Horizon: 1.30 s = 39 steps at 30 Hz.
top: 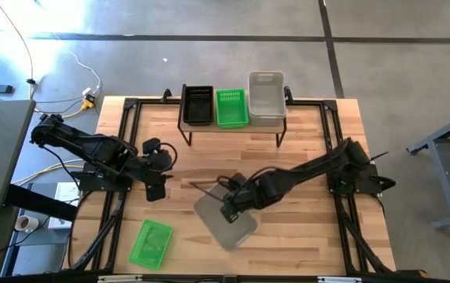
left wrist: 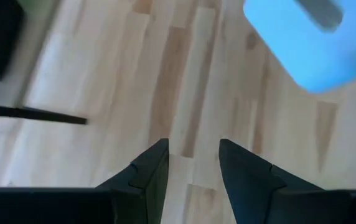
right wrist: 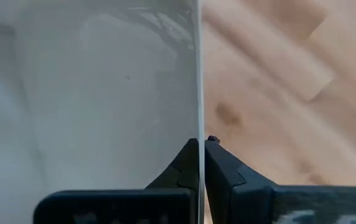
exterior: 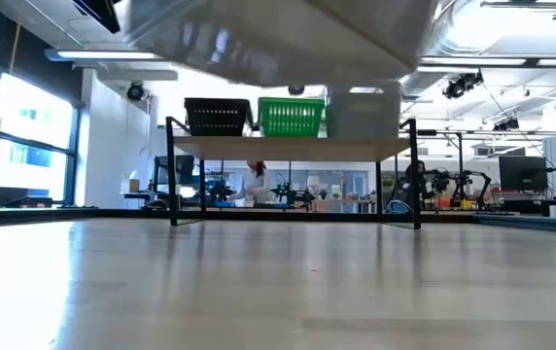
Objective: Stack baskets on shelf by color
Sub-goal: Stack the gray bin on top of the stacked gray bins on the shelf
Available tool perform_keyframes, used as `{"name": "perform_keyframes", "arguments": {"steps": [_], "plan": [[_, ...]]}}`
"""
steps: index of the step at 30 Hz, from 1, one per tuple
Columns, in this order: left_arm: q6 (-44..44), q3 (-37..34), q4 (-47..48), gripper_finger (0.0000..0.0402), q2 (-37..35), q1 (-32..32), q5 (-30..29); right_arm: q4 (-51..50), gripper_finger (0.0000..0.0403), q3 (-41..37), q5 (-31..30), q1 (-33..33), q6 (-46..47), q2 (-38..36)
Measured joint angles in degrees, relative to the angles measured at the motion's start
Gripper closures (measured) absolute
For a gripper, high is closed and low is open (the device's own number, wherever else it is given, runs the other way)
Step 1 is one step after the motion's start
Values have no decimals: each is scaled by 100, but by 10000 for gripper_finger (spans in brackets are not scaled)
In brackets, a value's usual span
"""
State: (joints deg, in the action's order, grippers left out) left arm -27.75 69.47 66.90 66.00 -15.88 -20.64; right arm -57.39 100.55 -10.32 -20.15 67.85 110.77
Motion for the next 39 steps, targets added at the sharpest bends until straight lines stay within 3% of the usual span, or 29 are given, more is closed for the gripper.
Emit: {"name": "perform_keyframes", "arguments": {"steps": [10,18,31,39], "plan": [[290,0,-33,270,0,19,-1063,-589,403,0,-697,701,-992,-1069],[410,0,-40,270,-2,236,-1821,-973,403,0,-927,1620,-1811,-1959],[503,0,-93,270,0,841,-1948,-1167,403,0,-771,4013,-1888,-3355],[644,0,-97,270,0,1136,-1948,-1065,403,0,-409,5192,-2080,-3598]]}}
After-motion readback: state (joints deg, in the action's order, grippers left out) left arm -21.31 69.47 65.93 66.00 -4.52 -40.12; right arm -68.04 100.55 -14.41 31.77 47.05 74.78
